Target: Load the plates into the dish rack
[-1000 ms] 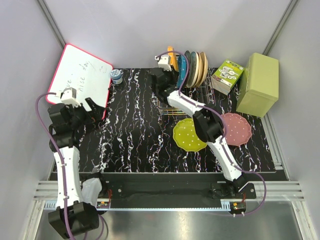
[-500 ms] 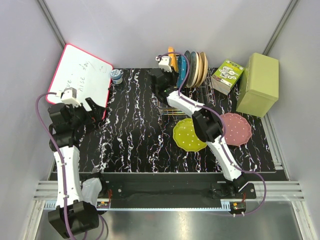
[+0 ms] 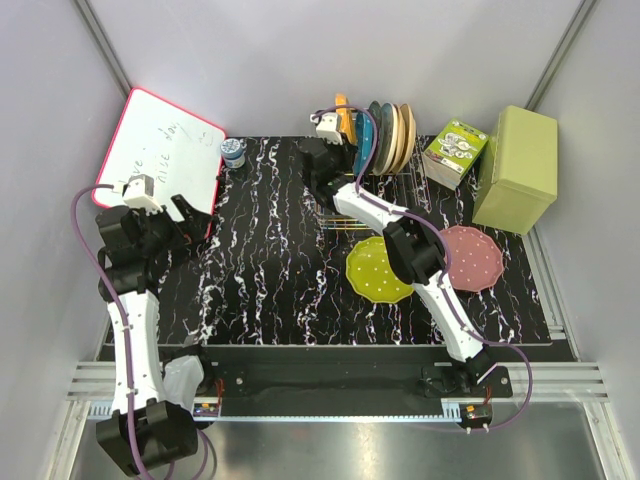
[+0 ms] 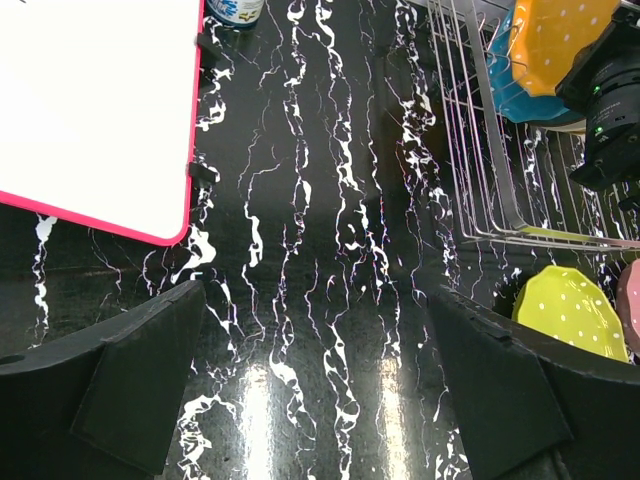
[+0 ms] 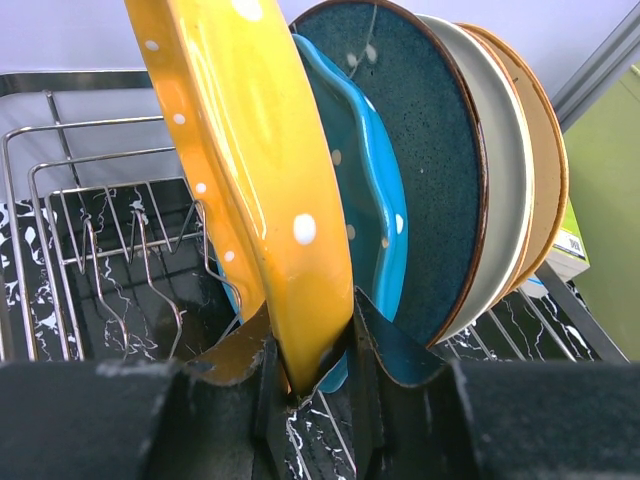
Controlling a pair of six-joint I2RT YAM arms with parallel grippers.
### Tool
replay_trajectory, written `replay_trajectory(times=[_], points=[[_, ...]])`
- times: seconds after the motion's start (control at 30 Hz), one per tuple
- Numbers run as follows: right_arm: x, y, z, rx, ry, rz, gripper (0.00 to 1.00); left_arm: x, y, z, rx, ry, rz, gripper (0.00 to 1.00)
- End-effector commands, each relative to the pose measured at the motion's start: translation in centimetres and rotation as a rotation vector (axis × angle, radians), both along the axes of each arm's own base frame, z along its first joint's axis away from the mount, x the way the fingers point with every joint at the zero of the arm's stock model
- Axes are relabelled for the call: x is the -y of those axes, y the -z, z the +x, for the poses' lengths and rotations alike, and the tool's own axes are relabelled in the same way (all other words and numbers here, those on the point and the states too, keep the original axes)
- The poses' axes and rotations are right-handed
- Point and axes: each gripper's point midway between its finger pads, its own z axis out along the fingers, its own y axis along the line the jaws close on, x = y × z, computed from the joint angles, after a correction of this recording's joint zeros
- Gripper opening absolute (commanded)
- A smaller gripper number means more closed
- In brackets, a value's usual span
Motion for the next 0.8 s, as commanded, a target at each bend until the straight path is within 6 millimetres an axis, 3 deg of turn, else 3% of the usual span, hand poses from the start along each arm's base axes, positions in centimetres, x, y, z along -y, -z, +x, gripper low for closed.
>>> replay_trajectory(times=[0.0,0.2,0.53,0.57,0.6,0.63,0.73,0.77], points=[[1.5,-3.9,-0.3,0.155,0.111,0.116,0.0,0.3,-0.5,0.4,0.032,0.02,-0.016,0.99],[2.3,-2.5,-0.7,0.122,0.151,0.197,0.0,0.5,-0.4,0.5,0.027,0.029,-0.027,0.99],[2.4,-2.4,-0.5,0.109,0.137,0.199,0.01,0.8,-0.3,0.4,0.023,0.042,-0.042,0.99],[2.4,-2.2,-0.5,0.11,0.143,0.198,0.06,0.7,-0.3,0.4,0.024,0.042,-0.043,0.99],[2.4,-2.3,-0.4,0.103,0.139,0.18,0.2,0.7,-0.2,0.4,0.021,0.042,-0.044,0.99],[2.4,-2.1,-0.3,0.102,0.135,0.168,0.28,0.8,-0.2,0.4,0.022,0.044,-0.043,0.99],[2.6,-2.7,-0.2,0.136,0.139,0.102,0.39,0.8,-0.1,0.5,0.018,0.045,-0.045,0.99],[2.3,-4.6,-0.3,0.243,0.137,0.167,0.41,0.8,-0.1,0.5,0.018,0.045,-0.046,0.99]])
